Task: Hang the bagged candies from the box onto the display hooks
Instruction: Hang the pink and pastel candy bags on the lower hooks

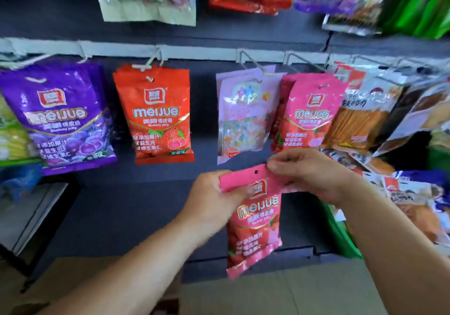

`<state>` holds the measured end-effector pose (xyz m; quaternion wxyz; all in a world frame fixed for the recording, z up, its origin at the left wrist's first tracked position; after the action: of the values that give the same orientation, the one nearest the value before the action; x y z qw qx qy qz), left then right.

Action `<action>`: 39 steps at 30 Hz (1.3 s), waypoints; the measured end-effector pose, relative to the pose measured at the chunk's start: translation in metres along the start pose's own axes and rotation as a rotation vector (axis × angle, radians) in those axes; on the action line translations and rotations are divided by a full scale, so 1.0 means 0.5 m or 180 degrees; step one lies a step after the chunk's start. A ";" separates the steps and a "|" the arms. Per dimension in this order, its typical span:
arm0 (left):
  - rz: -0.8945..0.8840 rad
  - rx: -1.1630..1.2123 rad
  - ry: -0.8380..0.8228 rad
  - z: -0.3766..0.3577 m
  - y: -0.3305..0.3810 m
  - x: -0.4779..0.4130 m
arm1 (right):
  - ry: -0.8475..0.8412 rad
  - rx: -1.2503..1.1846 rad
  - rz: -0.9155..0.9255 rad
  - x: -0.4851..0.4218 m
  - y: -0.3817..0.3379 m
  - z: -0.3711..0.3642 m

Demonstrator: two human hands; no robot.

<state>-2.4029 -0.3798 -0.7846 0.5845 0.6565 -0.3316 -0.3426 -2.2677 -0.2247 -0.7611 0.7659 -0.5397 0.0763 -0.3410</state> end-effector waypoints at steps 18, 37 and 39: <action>-0.0771 -0.0564 0.0048 -0.290 0.237 -0.256 | 0.2404 -0.1348 0.0679 0.030 -0.007 0.322; -0.1223 -0.1420 0.0598 -0.306 0.225 -0.374 | 0.2939 -0.0021 0.1032 -0.010 -0.023 0.333; -0.1318 -0.1619 0.0668 -0.298 0.230 -0.370 | 0.3833 0.1347 0.0757 0.003 -0.018 0.319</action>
<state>-2.3828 -0.1557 -0.6466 0.6785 0.5747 -0.0333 -0.4563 -2.1933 -0.1036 -0.6879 0.7114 -0.0794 0.4828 -0.5045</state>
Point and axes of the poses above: each hand's wrist, its own x-axis away from the middle knuckle, its own z-axis out of the back of the hand, y = z × x, the point moved 6 cm from there along -x, towards the middle knuckle, and after that the axes turned 14 degrees about x, right-handed, at the moved point
